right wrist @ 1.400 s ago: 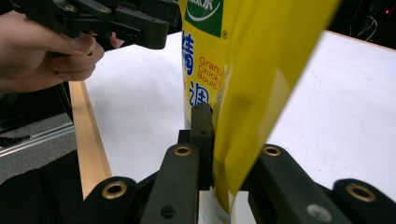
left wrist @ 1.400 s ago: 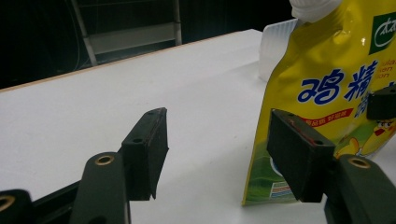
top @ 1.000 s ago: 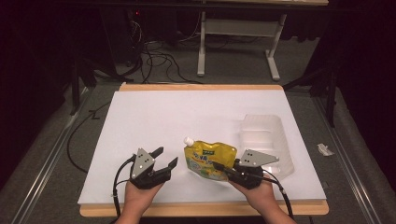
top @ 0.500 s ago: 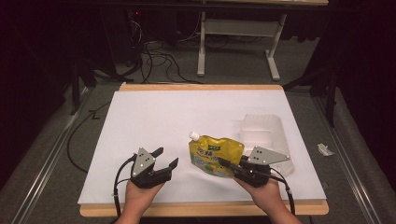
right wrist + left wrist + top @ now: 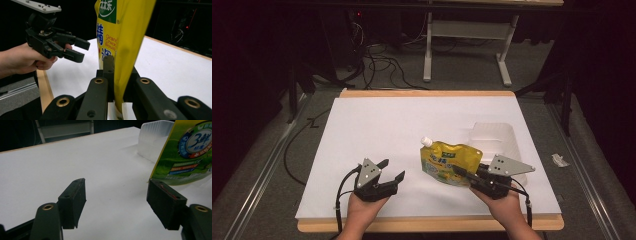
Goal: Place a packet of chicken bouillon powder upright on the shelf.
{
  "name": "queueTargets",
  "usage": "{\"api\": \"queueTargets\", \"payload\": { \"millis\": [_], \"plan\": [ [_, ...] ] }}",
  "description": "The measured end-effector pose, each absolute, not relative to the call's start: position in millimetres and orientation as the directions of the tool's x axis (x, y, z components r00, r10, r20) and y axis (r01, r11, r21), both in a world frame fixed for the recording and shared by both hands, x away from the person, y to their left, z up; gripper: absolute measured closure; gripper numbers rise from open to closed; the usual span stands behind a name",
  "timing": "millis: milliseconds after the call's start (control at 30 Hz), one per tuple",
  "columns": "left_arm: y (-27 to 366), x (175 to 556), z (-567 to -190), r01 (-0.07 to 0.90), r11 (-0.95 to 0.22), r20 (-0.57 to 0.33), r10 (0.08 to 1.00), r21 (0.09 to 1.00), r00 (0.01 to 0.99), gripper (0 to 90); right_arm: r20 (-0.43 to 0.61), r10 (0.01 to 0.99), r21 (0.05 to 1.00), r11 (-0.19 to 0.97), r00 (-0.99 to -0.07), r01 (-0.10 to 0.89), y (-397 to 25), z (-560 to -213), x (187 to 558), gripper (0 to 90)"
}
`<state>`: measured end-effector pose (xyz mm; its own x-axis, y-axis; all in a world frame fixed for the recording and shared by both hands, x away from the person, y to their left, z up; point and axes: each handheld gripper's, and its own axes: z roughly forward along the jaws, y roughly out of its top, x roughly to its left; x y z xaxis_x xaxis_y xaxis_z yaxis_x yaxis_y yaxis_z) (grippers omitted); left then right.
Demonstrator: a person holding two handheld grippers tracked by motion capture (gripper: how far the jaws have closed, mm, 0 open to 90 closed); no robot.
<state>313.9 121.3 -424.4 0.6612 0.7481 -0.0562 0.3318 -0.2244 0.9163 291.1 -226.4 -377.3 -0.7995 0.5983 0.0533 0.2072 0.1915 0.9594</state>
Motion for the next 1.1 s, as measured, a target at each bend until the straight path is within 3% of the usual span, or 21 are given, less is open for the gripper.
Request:
{"api": "queueTargets", "payload": {
  "millis": [1100],
  "plan": [
    [123,314,-423,0.331,-0.226,-0.061,0.737,0.916,0.673,32.0,0.026,0.656,0.976,0.146,-0.754,0.160,-273,-345,294,86.3]
  ]
}}
